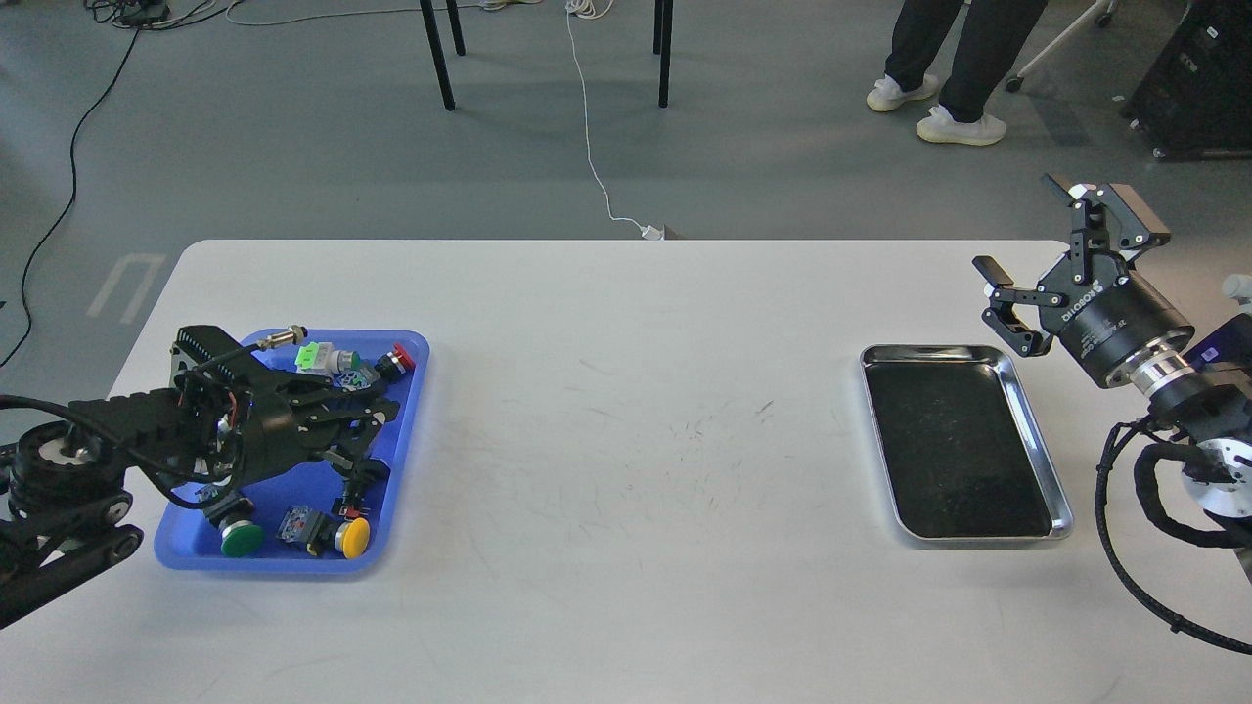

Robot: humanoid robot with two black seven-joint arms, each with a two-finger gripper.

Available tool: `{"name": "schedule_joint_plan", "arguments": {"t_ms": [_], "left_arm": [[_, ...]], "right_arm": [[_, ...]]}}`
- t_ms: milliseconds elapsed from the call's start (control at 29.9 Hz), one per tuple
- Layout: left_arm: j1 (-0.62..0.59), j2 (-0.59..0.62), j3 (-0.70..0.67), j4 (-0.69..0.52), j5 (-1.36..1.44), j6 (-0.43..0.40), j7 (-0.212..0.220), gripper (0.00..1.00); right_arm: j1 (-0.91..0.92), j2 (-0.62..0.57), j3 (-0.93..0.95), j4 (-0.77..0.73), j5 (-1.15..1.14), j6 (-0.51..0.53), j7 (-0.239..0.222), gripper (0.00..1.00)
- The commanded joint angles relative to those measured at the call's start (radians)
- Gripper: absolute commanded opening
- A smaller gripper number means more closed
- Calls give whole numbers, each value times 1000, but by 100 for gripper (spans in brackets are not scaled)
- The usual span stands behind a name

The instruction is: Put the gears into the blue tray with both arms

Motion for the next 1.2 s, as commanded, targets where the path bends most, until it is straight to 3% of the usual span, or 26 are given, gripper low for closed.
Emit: {"name": "schedule_joint_plan", "arguments": {"t_ms": [0, 234, 368, 568, 736, 869, 1036, 1170], "left_arm": [[29, -14, 1, 45, 4, 0, 2, 17], [29, -27, -1, 102, 2, 0, 3, 23], [26, -27, -2, 108, -4, 0, 3, 60], [12, -31, -27, 106, -68, 1, -3, 79], [-21, -30, -142, 106, -442, 0, -3, 91], [-61, -31, -237, 113, -854, -6, -1, 97], [-120, -68, -320, 149, -1338, -11, 6, 98], [-185, -152, -348, 234, -1586, -12, 2, 98]], "right_arm": [[2, 4, 0, 1, 0, -1, 0, 99], [2, 1, 2, 0, 0, 0, 0, 99], [2, 4, 2, 1, 0, 0, 0, 99], [23, 5, 3, -6, 0, -1, 0, 99], [68, 13, 63, -58, -2, -12, 0, 99], [88, 69, 179, -95, -2, -84, -15, 99], [160, 183, 274, -138, 3, -75, -97, 99], [238, 310, 339, -296, 11, -78, -161, 99]]}}
